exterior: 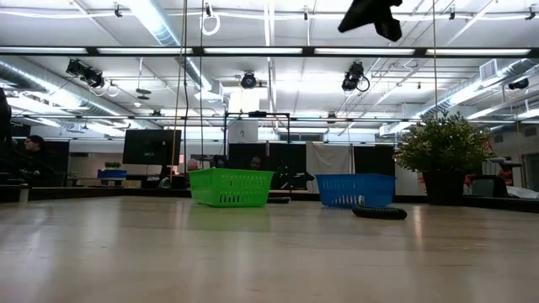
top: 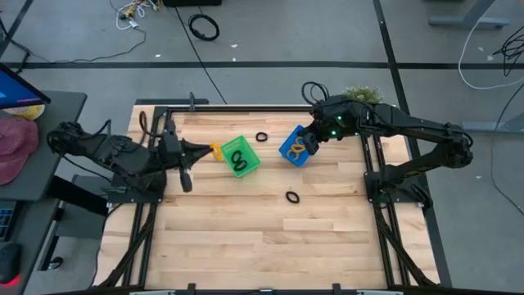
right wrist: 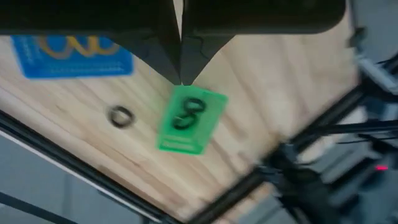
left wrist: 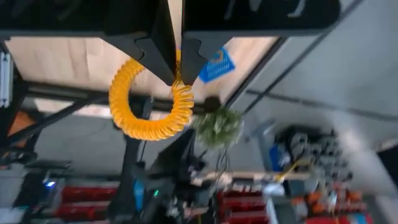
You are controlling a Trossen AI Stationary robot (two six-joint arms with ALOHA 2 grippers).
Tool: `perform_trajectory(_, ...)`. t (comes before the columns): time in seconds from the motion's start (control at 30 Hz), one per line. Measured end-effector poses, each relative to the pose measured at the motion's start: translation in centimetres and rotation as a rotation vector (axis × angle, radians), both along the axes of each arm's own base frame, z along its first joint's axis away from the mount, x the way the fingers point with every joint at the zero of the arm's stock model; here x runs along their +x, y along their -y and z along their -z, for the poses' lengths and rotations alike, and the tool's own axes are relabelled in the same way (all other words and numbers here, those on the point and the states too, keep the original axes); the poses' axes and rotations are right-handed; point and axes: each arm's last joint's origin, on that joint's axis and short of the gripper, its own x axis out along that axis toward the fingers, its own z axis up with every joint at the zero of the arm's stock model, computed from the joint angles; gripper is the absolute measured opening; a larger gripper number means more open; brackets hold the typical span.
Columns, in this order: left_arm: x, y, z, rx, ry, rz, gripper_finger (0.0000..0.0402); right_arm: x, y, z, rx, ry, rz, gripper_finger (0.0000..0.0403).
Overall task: Sort spring keychains
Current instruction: Put the yellow spring keychain into the blue bin
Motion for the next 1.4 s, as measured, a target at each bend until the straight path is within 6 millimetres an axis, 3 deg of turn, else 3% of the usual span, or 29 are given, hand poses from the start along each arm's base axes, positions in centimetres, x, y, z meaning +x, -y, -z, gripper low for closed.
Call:
perform_trajectory(0.23,0.9,-1.3,-2.1,0.067,0.159,0.111,0.0005,0.7,-1.8,-1.9,-0.085,0.191,-0.192,0.0031)
perform_trajectory(0.37,2.0,-2.4,-2.2,0.070,0.183,0.117,0.0005,0.5,-3.3,-3.6,-0.164,0.330,-0.286,0.0049)
perform_trajectory(0.5,3.5,-3.6,-2.3,0.069,0.229,0.139,0.0005,0.0,-4.8,-5.1,-0.244,0.456,-0.362,0.0069)
perform_trajectory(0.67,7.0,-4.8,-1.7,0.055,0.287,0.228,0.0005,0.1,-6.0,-6.0,-0.293,0.552,-0.418,0.0098)
perform_trajectory(1.0,12.1,-6.4,-0.1,0.017,0.401,0.338,0.0005,0.6,-6.4,-6.8,-0.332,0.641,-0.371,0.0181)
perform_trajectory(1.2,13.3,-6.7,0.7,-0.003,0.399,0.344,0.0005,2.6,-6.7,-5.9,-0.315,0.642,-0.398,0.0215)
perform_trajectory(1.4,13.2,-6.7,0.6,-0.002,0.402,0.345,0.0005,3.9,-6.8,-5.5,-0.318,0.671,-0.404,0.0220)
